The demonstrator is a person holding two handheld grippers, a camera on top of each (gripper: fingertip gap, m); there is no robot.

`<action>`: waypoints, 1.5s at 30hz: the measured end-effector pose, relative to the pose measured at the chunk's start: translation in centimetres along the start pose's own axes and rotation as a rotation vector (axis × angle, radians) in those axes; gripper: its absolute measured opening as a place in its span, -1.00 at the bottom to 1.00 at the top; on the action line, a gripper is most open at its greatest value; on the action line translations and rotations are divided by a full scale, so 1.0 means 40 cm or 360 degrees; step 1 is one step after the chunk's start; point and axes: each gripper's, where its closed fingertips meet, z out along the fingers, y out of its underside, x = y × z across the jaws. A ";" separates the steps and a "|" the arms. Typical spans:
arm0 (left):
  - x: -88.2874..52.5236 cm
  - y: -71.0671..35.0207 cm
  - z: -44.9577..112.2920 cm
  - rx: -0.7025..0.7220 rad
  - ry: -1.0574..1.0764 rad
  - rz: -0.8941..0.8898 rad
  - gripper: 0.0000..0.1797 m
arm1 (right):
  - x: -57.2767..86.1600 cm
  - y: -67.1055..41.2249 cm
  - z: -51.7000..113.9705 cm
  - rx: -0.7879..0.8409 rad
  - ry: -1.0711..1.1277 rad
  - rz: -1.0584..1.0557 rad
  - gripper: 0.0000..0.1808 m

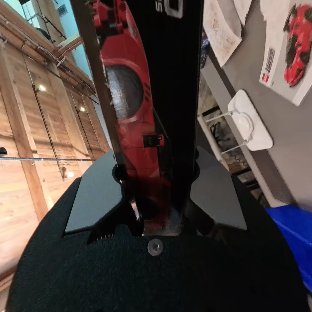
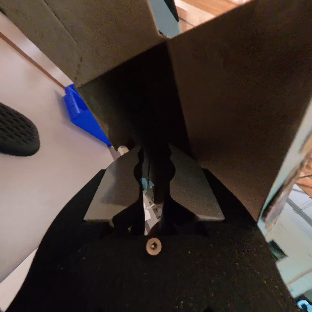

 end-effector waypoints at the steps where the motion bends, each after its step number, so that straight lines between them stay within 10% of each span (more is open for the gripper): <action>1: -0.015 0.003 0.004 -0.0013 0.0005 0.0050 -0.07 | 0.005 0.003 0.001 0.0016 0.0042 0.0001 -0.74; 28: -0.243 -0.077 0.083 -0.0236 -0.0355 0.1161 -0.08 | 0.045 0.065 0.000 0.0173 0.0592 0.0134 -0.69; 37: -0.213 -0.047 0.089 -0.0249 -0.0250 0.0980 -0.08 | 0.041 0.059 -0.005 0.0185 0.0579 0.0117 -0.63; 45: -0.125 0.034 0.069 0.0008 -0.0157 0.0246 -0.10 | 0.048 -0.009 -0.003 0.0199 0.0473 -0.0084 -0.46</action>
